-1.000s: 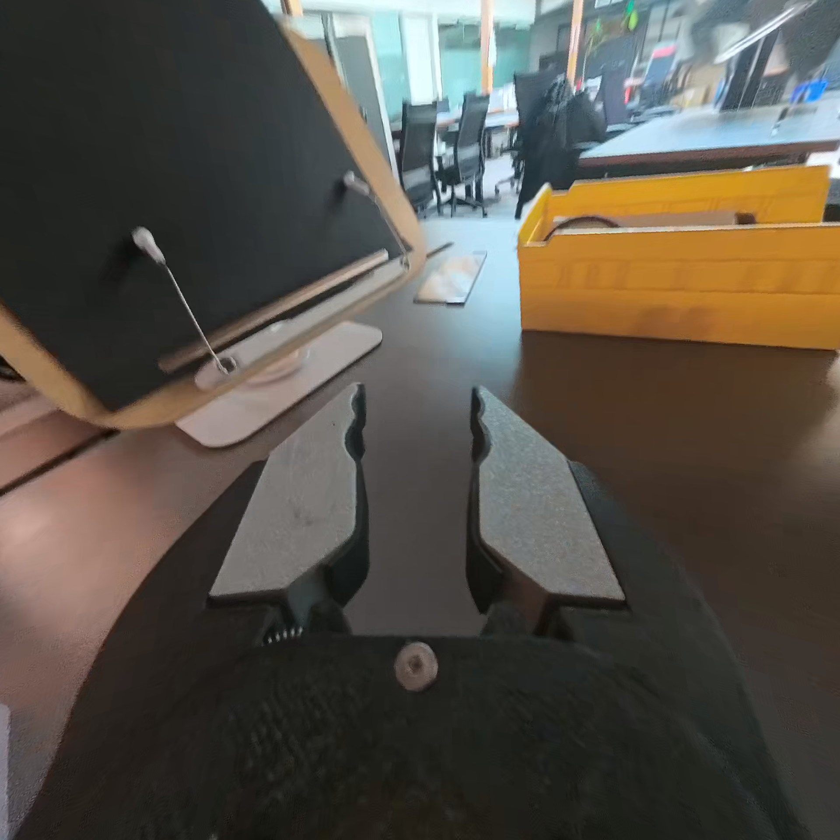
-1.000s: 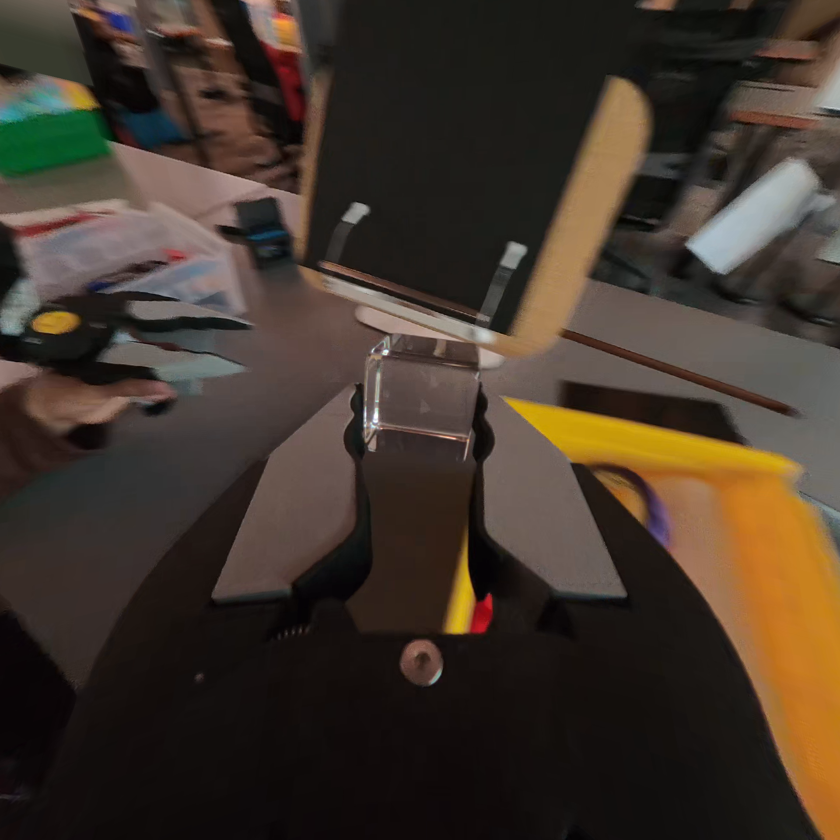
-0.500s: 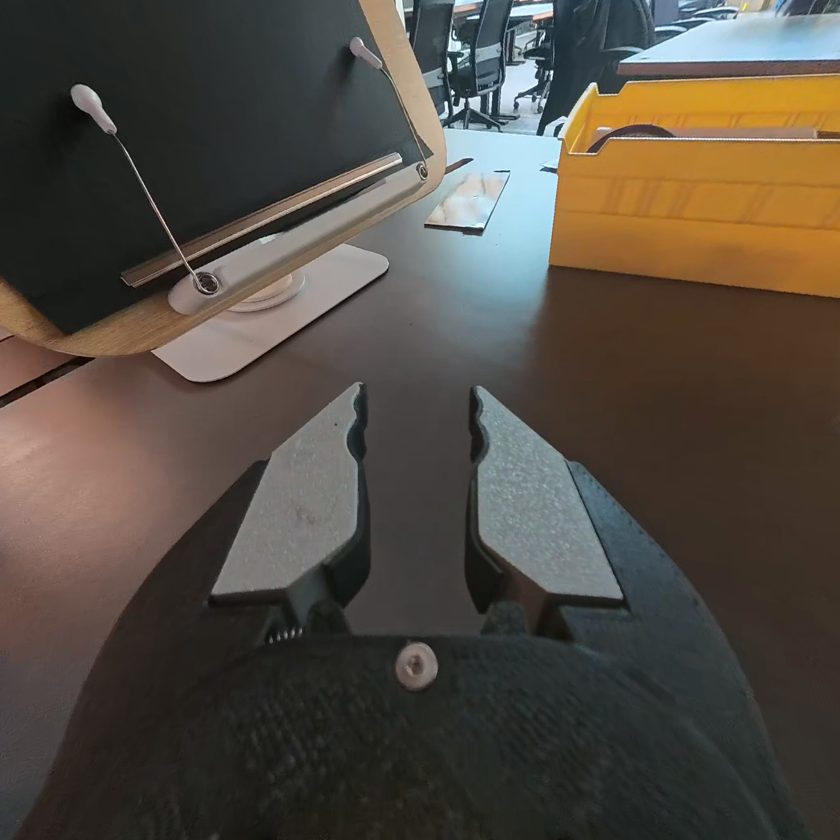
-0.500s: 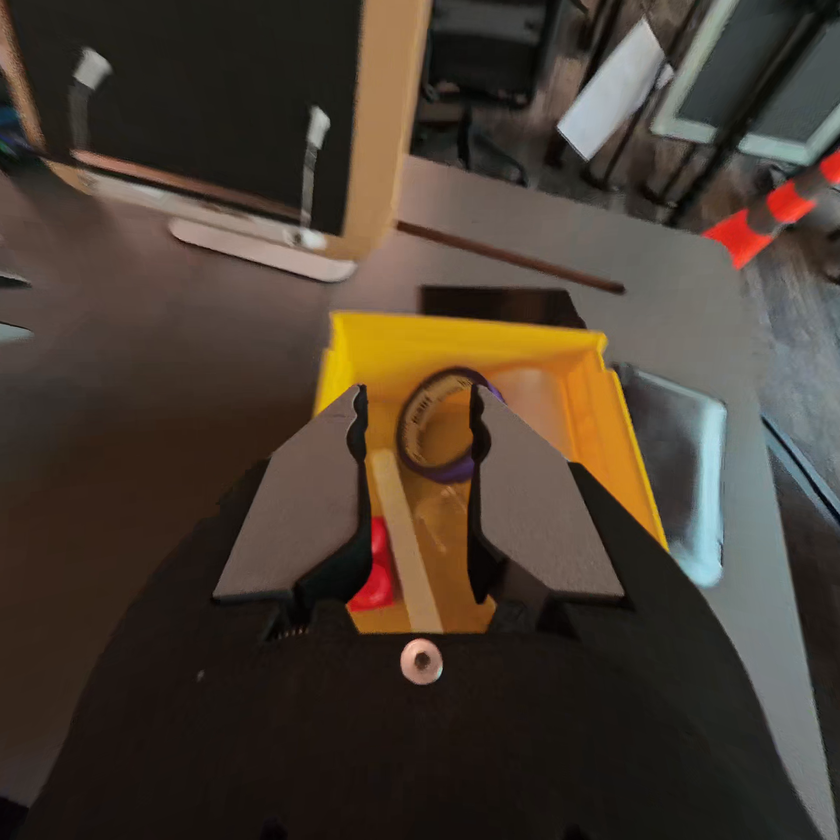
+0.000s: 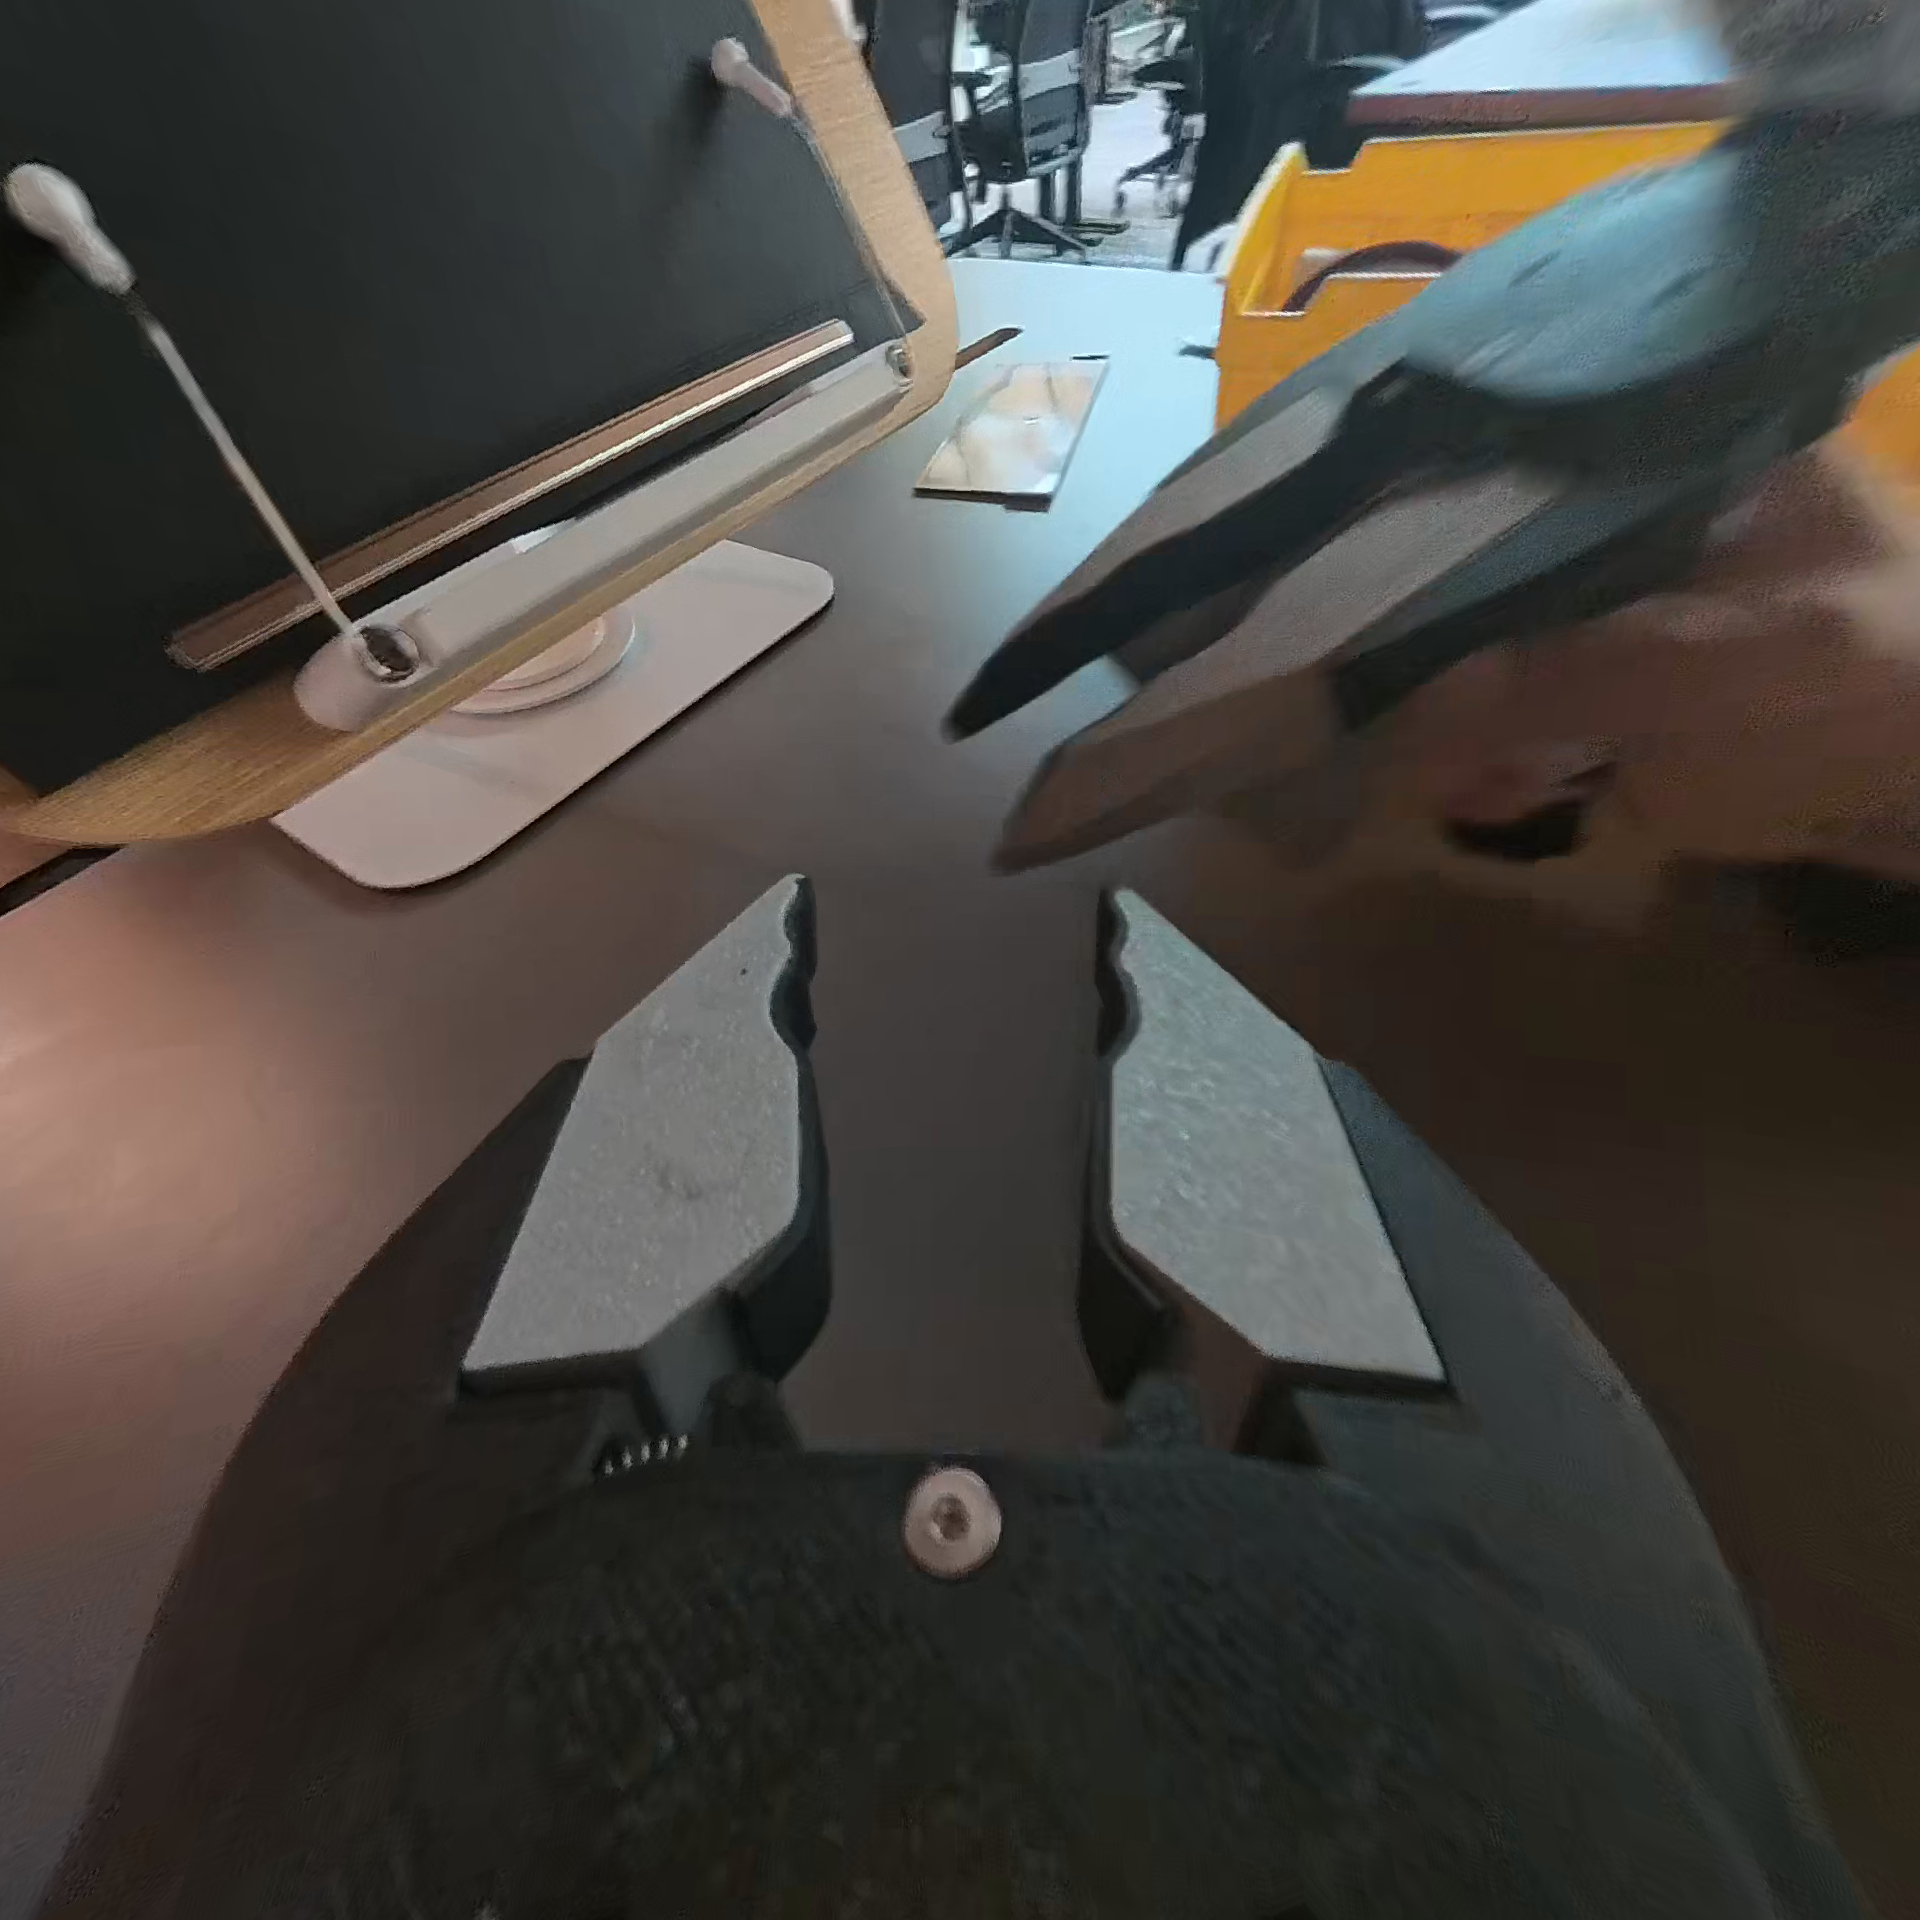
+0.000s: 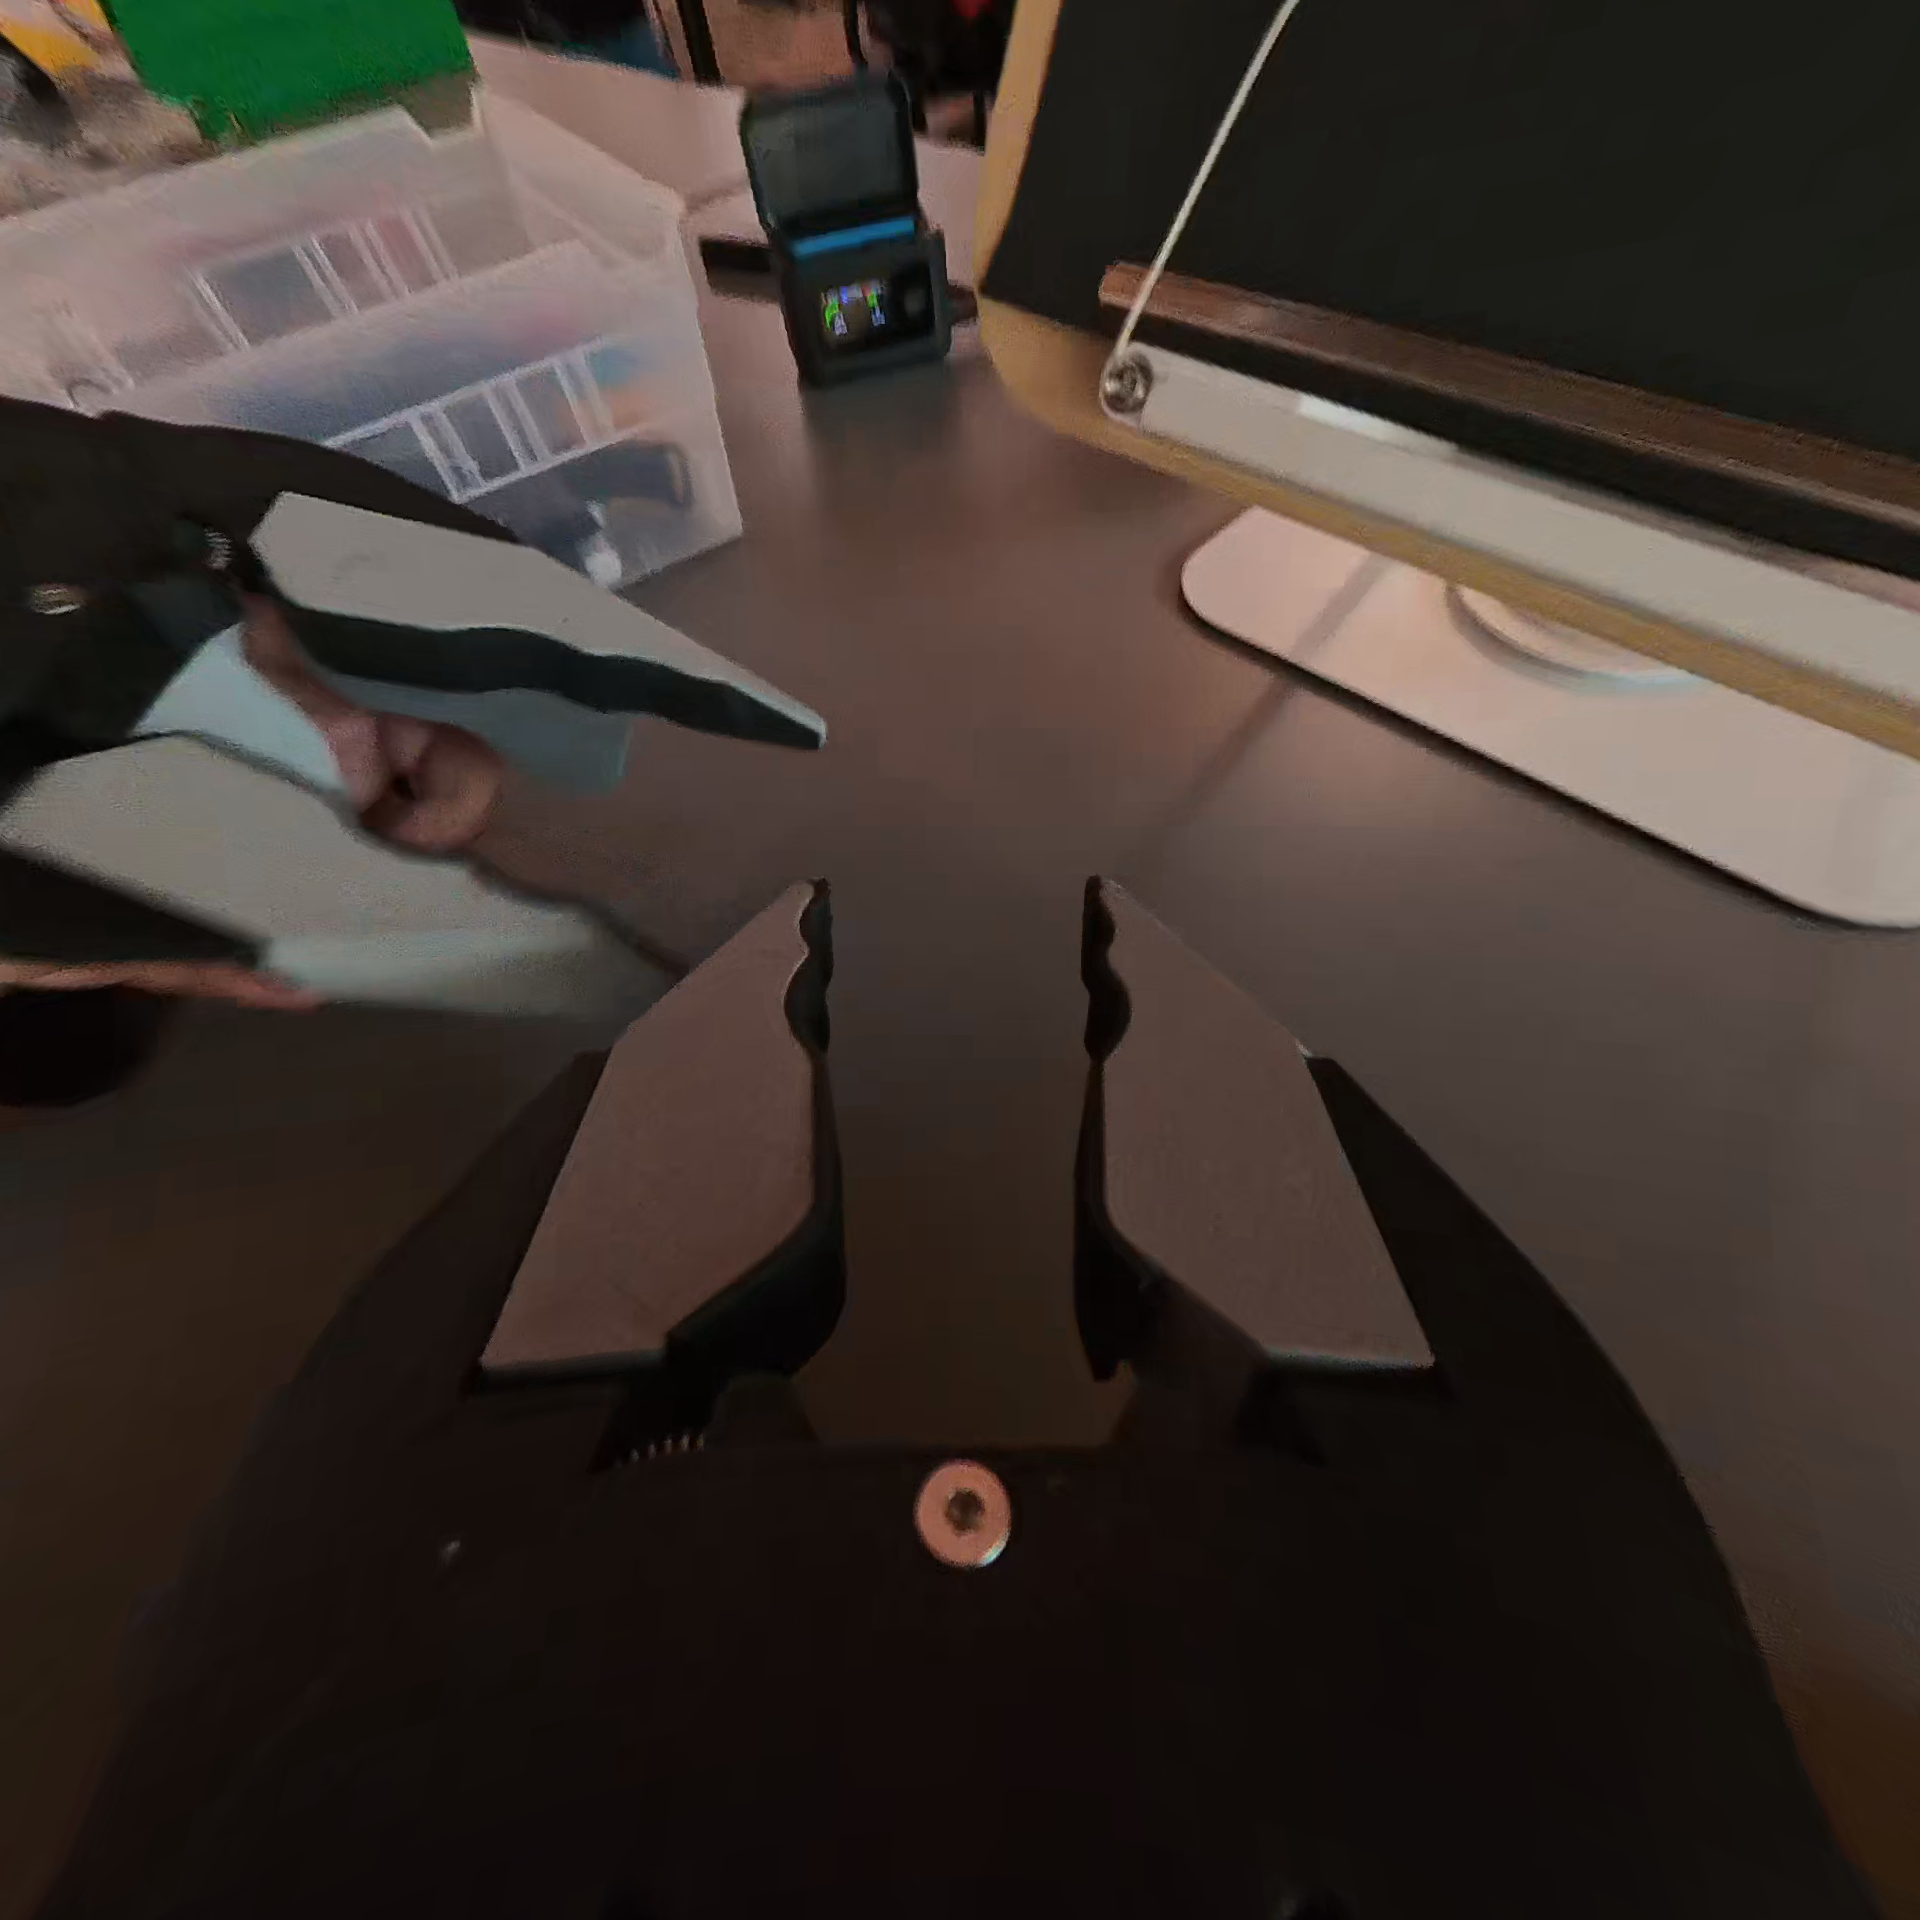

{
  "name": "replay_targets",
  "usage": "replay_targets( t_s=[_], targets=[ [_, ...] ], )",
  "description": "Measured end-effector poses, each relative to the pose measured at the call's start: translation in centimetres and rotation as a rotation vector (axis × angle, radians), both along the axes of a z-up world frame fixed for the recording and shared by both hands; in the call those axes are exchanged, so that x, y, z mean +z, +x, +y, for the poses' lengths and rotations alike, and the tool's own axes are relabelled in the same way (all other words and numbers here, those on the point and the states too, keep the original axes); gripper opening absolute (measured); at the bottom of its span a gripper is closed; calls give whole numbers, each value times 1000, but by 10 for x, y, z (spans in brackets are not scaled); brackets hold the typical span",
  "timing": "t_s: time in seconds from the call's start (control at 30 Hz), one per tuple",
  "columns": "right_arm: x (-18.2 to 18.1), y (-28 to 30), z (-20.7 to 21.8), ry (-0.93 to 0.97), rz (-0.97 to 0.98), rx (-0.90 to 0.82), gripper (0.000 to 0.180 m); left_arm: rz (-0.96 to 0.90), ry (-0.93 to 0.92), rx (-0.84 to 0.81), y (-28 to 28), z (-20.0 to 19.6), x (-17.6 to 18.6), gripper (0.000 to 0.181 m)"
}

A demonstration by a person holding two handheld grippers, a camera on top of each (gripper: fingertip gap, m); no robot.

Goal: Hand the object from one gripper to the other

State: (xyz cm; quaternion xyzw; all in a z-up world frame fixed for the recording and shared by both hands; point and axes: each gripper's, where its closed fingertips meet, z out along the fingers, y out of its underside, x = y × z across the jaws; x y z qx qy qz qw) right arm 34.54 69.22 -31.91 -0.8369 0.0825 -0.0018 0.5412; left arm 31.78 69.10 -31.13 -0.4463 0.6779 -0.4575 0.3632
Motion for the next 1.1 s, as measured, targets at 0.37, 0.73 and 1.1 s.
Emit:
replay_targets(
  t_s=[0.37, 0.73, 1.1],
  targets=[
    [-7, 20, 11, -14, -123, -37, 50, -17, 87, -38, -7, -15, 4, 52],
    [-4, 18, 14, 17, -89, -21, 48, -67, -39, -65, -124, -48, 51, 40],
    [0, 9, 19, 53, -61, 8, 48, 313, 274, 474, -185, 185, 59, 52]
  ],
)
